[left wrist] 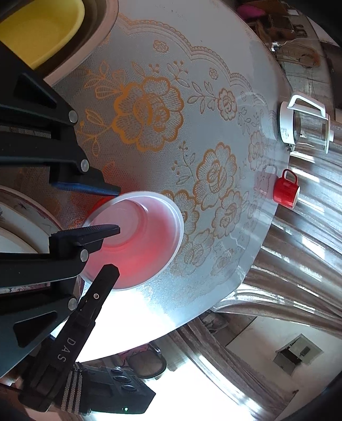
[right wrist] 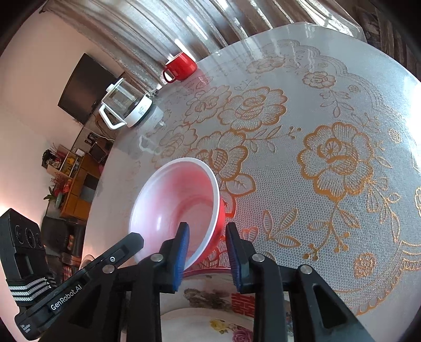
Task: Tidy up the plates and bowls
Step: 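Lift and carry the red plastic bowl with the right gripper over the basin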
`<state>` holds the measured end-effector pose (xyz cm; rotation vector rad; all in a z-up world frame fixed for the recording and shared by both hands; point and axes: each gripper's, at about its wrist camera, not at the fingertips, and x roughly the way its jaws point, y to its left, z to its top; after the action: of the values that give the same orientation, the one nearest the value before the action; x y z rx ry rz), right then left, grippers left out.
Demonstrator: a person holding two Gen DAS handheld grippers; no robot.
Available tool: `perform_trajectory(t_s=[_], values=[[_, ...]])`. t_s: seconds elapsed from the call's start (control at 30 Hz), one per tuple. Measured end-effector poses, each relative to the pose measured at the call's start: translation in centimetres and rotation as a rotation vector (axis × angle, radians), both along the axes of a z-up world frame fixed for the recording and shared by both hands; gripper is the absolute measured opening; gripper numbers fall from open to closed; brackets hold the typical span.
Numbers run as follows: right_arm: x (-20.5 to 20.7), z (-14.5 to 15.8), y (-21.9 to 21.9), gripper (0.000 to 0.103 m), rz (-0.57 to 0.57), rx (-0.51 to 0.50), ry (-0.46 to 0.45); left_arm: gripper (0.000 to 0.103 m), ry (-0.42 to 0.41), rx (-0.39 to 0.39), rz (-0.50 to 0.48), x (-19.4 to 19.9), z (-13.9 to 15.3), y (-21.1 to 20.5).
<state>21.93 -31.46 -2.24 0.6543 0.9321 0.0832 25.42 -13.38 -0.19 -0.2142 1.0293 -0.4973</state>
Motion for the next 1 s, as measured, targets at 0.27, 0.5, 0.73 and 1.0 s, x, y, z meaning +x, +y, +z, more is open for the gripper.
perform_trajectory(t_s=[0.27,0.5,0.73,1.0], values=[[-0.1,0.4,0.9,0.026,0.004,-0.043,-0.019,0.022,-0.048,0.016,-0.020,-1.0,0.3,-0.5],[-0.4,0.8,1.6,0.024,0.020,-0.055,-0.036,0.022,-0.086,0.011,-0.017,-2.0,1.4,0.0],[-0.8,1.1,2.3,0.024,0.037,-0.059,-0.048,0.022,-0.121,0.036,-0.011,-3.1,2.0,0.6],[-1.4,1.8,3.1,0.024,0.052,-0.053,-0.065,0.022,-0.143,0.028,-0.003,-4.5,2.9,1.5]])
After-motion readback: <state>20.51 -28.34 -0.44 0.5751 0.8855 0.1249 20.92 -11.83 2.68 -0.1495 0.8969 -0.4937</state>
